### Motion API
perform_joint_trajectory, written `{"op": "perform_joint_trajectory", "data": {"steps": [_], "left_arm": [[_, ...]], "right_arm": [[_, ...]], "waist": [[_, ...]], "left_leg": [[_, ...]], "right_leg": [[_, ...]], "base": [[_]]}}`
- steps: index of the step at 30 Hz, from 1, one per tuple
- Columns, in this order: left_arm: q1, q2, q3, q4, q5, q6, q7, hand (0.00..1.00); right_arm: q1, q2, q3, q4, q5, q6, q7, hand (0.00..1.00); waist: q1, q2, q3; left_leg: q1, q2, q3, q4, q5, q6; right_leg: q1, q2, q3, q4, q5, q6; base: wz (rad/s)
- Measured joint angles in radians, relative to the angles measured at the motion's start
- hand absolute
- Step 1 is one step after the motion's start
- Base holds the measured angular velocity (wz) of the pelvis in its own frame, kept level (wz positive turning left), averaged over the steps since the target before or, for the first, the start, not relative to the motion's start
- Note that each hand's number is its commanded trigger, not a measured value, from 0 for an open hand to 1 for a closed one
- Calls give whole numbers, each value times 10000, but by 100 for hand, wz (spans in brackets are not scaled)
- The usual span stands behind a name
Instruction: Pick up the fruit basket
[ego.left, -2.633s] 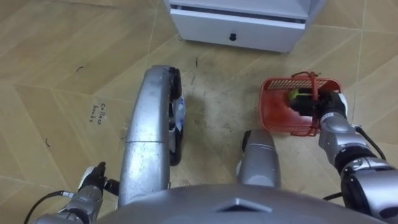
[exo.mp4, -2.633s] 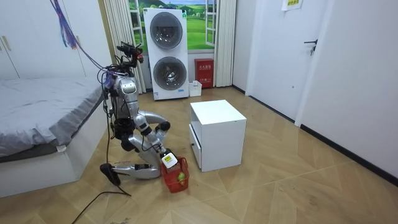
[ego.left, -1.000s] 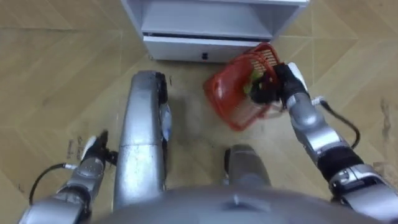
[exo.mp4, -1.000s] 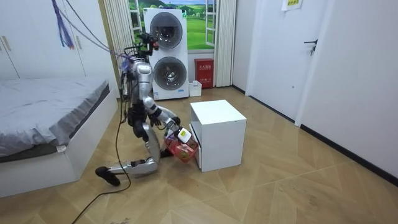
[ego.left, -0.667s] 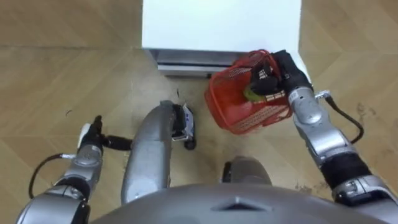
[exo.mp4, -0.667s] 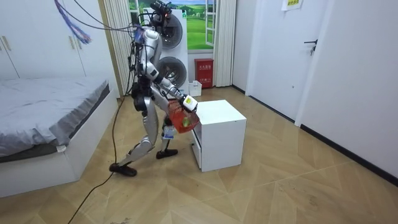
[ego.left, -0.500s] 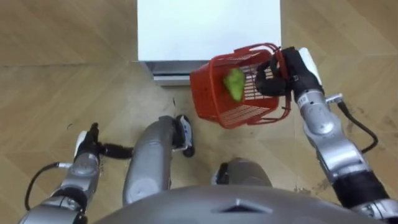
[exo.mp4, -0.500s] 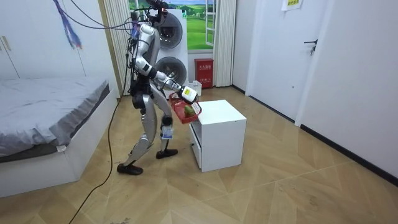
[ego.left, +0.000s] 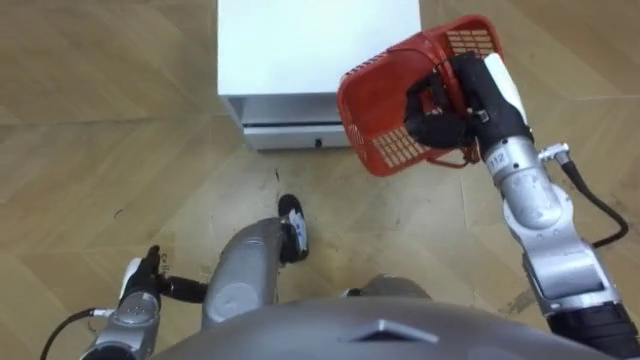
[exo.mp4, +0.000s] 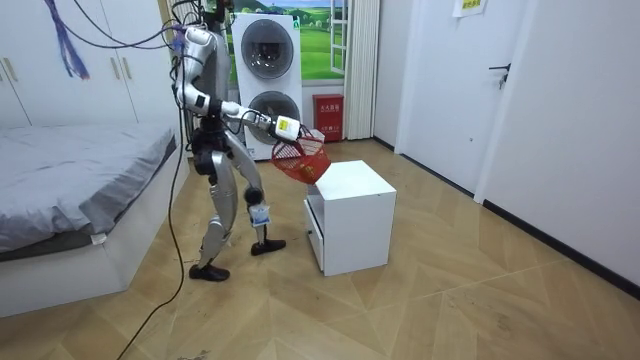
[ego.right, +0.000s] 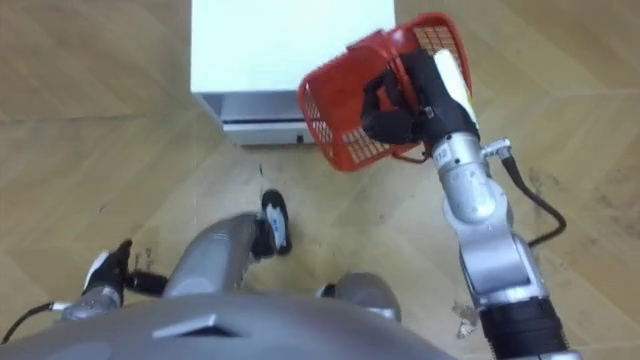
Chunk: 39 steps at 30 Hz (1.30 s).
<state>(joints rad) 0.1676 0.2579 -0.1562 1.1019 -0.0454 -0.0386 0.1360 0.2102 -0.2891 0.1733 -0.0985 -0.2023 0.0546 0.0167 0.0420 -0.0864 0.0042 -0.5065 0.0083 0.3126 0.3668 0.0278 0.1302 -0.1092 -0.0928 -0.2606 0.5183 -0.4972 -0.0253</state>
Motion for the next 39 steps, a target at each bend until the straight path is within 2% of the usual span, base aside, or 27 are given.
{"op": "perform_joint_trajectory", "data": {"steps": [5,9,12,14,15,16,17,18,19,20,21,22,23,24,25,26,28,30,31,32,33,34,36,39], "left_arm": [[293,-6,12,97,197,176,-354,0],[394,-12,396,105,377,189,-526,0],[377,-23,470,97,379,195,-545,0],[338,-28,548,103,377,227,-546,0],[270,-43,572,105,419,245,-546,0],[144,-57,629,102,601,248,-551,0],[82,-58,656,84,619,249,-550,0],[-19,-42,784,82,604,248,-541,0],[-81,3,801,76,607,250,-506,0],[-79,-1,828,57,611,257,-503,0],[-26,6,839,-23,582,264,-473,0],[-48,0,833,-55,610,292,-378,0],[-77,0,834,-56,642,326,-363,0],[-166,-1,847,-74,818,350,-300,0],[-281,-25,835,-146,848,350,-287,0],[-368,-37,800,-144,844,349,-284,0],[-639,-88,736,-127,758,317,-286,0],[-737,-115,730,-114,754,272,-292,0],[-718,-135,729,-112,762,255,-305,0],[-703,-134,728,-112,758,252,-314,0],[-680,-160,744,-91,766,256,-341,0],[-656,-241,752,-44,776,269,-429,0],[-598,-253,794,8,762,286,-672,0],[-485,-255,991,-46,750,490,-924,0]], "right_arm": [[94,-110,-67,-69,348,-3,346,100],[55,-178,-110,-450,394,-7,641,100],[58,-178,-110,-724,668,-7,751,100],[-8,-178,-124,-825,657,-8,743,100],[-89,-176,-199,-824,659,-6,743,100],[-156,-175,-300,-824,669,-6,742,100],[-169,-168,-335,-824,667,-6,734,100],[-183,-144,-360,-823,664,-6,725,100],[-183,-106,-357,-823,649,-7,724,100],[-183,-107,-357,-822,642,-7,718,100],[-192,-91,-357,-767,654,-36,684,100],[-208,-52,-372,-638,649,-114,588,100],[-205,-17,-400,-579,630,-121,548,100],[-201,38,-422,-490,605,-120,502,100],[-216,52,-425,-489,622,-115,510,100],[-216,79,-425,-479,636,-111,511,100],[-215,218,-413,-170,730,-80,515,100],[-208,235,-400,0,610,35,517,100],[-205,237,-400,15,466,100,517,100],[-214,235,-401,13,425,100,515,100],[-215,203,-403,32,441,91,511,100],[-211,156,-393,170,442,115,516,100],[-257,133,-385,221,527,116,532,100],[-479,134,-365,602,667,121,630,100]], "waist": [[141,44,15],[234,78,52],[350,44,65],[354,-40,21],[349,-82,40],[301,-102,48],[261,-89,47],[211,-69,48],[187,-109,71],[213,-89,79],[222,-50,104],[176,-18,96],[138,13,103],[150,61,96],[181,71,86],[151,100,107],[103,222,117],[96,270,120],[112,278,110],[124,268,104],[104,290,118],[122,441,-34],[191,578,-26],[196,596,-32]], "left_leg": [[235,66,0,10,26,-42],[268,-28,18,-29,-29,-49],[441,-135,175,100,-355,-89],[503,-357,191,194,-583,-78],[554,-484,179,305,-812,-48],[601,-565,167,432,-1076,11],[629,-579,169,538,-1195,22],[718,-602,121,804,-1407,43],[943,-611,120,991,-1704,45],[1076,-594,104,1073,-1870,40],[1393,-559,40,1142,-2147,17],[1728,-555,-97,1095,-2362,22],[1881,-557,-194,1028,-2453,55],[2127,-556,-314,806,-2551,46],[2307,-520,-404,604,-2526,-46],[2394,-495,-450,524,-2512,-62],[2843,-364,-676,126,-2501,-107],[3268,-355,-845,-198,-2463,-188],[3506,-354,-895,-296,-2511,-280],[3589,-359,-942,-305,-2574,-369],[3727,-334,-1067,-238,-2752,-513],[3858,-165,-1215,-264,-2782,-610],[4147,52,-1242,-503,-2734,-750],[4513,232,-1240,-1109,-2611,-957]], "right_leg": [[264,61,33,-19,-17,-95],[389,13,17,-214,-17,-73],[722,-129,128,-543,-5,12],[847,-343,143,-519,-99,168],[954,-486,122,-450,-146,248],[883,-646,123,107,-132,312],[778,-727,118,598,-61,441],[487,-921,162,1729,208,690],[202,-1103,251,2787,681,740],[167,-1149,267,3163,999,734],[13,-1182,350,3773,1708,675],[-114,-1145,401,4344,2596,673],[-166,-1140,397,4539,2937,692],[-448,-1147,483,4915,3013,740],[-922,-1130,481,5090,2618,777],[-1202,-1108,477,5077,2477,765],[-2049,-980,564,4125,2097,701],[-2278,-957,742,2488,2105,727],[-2224,-975,737,1105,2360,675],[-2175,-968,734,363,2601,668],[-2060,-922,835,-562,3465,705],[-1739,-699,770,-806,3537,687],[-1258,-411,651,-1386,3607,561],[-884,-100,592,-1939,3671,462]], "base": [[-1],[1],[-5],[4],[8],[10],[21],[16],[10],[-8],[-5],[0],[0],[0],[0],[16],[32],[31],[16],[24],[22],[13],[0],[-3]]}}
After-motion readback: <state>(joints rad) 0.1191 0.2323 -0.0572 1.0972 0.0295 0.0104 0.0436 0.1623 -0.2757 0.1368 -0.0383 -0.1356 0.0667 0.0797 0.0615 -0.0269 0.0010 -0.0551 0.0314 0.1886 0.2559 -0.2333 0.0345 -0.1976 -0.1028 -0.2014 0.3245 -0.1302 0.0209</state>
